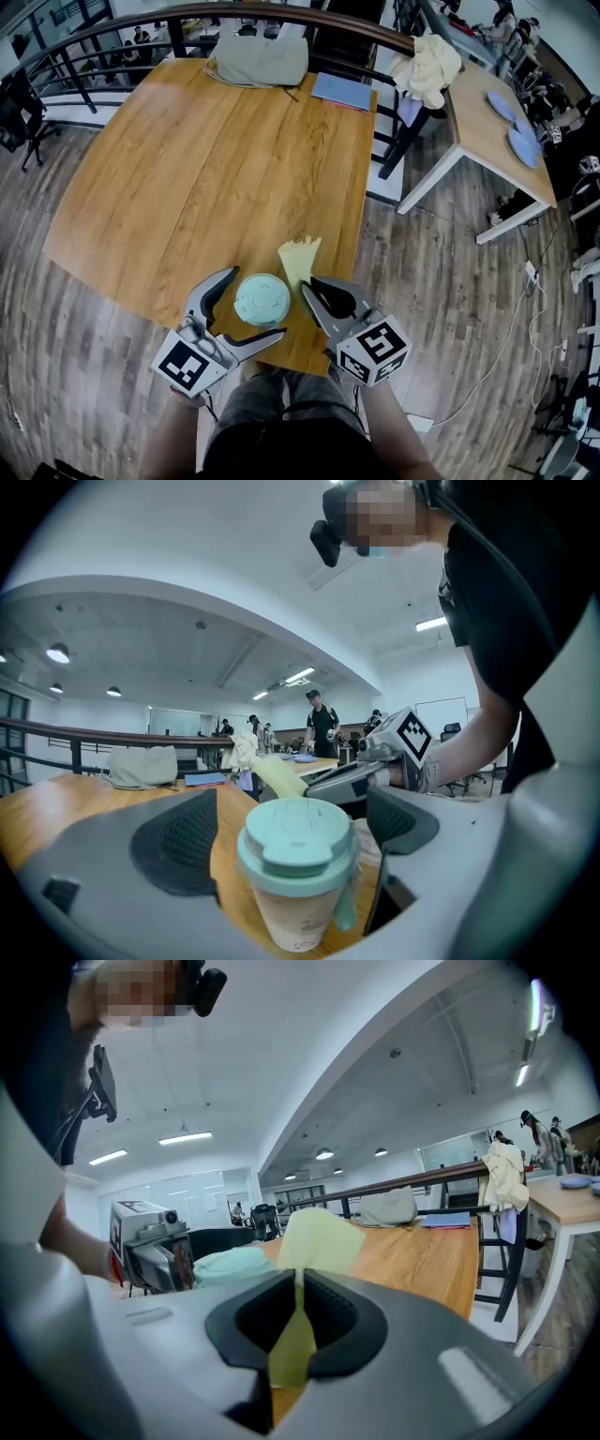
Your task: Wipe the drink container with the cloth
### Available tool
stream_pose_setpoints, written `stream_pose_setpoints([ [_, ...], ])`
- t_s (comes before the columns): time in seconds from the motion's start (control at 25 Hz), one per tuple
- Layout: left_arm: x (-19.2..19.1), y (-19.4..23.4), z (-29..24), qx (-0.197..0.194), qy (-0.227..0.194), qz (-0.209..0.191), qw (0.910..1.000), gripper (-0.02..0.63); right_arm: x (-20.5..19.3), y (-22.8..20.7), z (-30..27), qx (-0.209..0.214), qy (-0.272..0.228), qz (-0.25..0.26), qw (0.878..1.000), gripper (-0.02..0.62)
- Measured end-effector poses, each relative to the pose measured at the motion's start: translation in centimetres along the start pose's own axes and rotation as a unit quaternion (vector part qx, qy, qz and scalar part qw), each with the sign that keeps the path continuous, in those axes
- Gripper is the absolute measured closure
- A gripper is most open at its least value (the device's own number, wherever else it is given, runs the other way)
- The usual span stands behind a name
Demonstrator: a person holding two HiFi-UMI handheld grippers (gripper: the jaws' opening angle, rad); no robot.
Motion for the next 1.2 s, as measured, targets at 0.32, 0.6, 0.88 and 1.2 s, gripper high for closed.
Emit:
stream_pose_setpoints([
  [0.32, 3.6, 3.6, 2.2, 0.063, -0.091, 0.035, 0.9932, 0.224, 2.2, -1.0, 0.4, -0.022, -0.007, 0.032, 0.999, 0.560],
  [0.6, 4.3, 7.9, 3.6, 0.175, -0.107, 0.056, 0.9771, 0.531, 4.9, -1.4, 1.0, -0.037, -0.027, 0.055, 0.997, 0.560],
  [0.88, 4.5, 10.6, 3.8, 0.232, -0.106, 0.074, 0.9641, 0.609, 7.1, -1.3, 0.6, -0.036, -0.045, 0.074, 0.996, 0.560],
  [1.2, 5.6, 12.1, 3.4, 0.249, -0.105, 0.081, 0.9592, 0.609, 9.6, -1.8, 0.4, -0.043, -0.066, 0.090, 0.993, 0.560],
])
Point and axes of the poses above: the fingertips, and each gripper's own axes: z backward along the fingers, y to its left, x out of its top, the point moved 1 cm from there along z, backward along the fingers, and after that the axes turned 13 degrees about x, right-handed, at the moved point
